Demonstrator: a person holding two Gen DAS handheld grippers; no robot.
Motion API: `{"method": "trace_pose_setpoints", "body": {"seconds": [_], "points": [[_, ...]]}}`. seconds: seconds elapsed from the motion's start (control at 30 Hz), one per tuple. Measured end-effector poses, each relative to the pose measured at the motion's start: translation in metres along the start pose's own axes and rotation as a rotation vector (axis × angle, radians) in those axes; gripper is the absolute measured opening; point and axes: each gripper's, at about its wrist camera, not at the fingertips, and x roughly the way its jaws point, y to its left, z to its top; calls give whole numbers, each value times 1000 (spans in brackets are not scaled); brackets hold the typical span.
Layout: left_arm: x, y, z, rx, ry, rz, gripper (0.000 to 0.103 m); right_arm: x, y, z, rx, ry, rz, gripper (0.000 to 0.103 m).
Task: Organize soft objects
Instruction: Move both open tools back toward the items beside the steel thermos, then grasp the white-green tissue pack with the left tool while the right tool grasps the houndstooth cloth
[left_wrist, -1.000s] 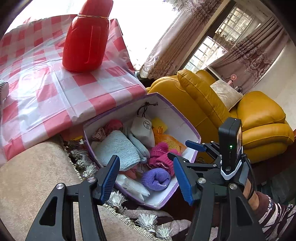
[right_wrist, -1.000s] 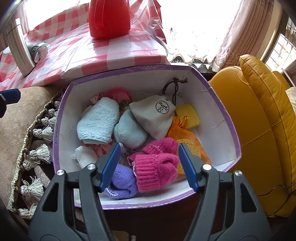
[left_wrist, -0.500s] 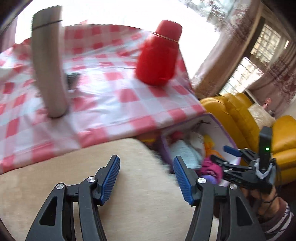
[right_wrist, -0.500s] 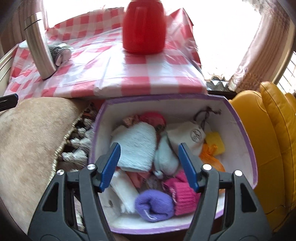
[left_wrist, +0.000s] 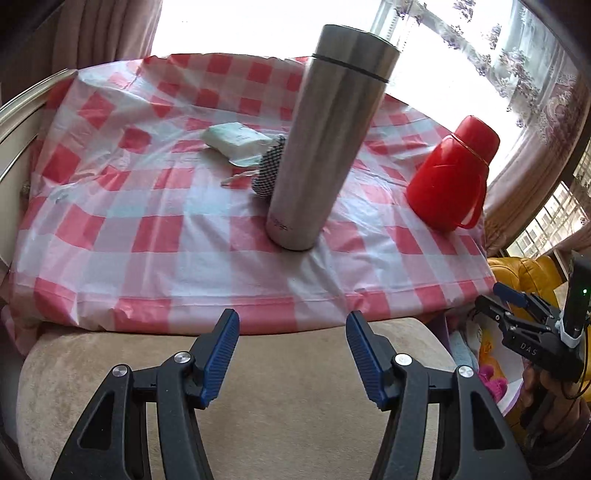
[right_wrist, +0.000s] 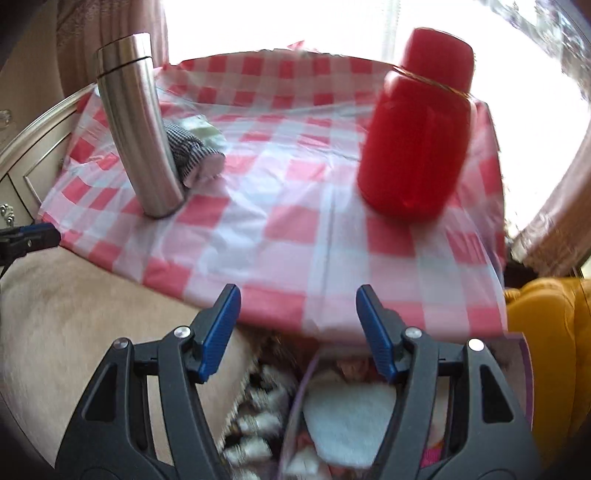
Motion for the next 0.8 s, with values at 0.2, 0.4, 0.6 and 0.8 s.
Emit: {"method": "trace_pose_setpoints", "body": {"seconds": [0.2, 0.4, 0.6, 0.8], "points": [[1, 33, 8, -72, -2, 55, 61, 40, 23, 52, -126, -55, 90, 68], [5, 49, 10, -106, 13, 86, 61, 76, 43, 91, -206, -84, 210, 68], [9, 60, 13, -137, 28, 104, 61, 107, 60, 113, -293, -78, 296, 68], [13, 68, 13, -162, 44, 119, 61, 136, 66, 124, -322, -40, 349, 68]]}}
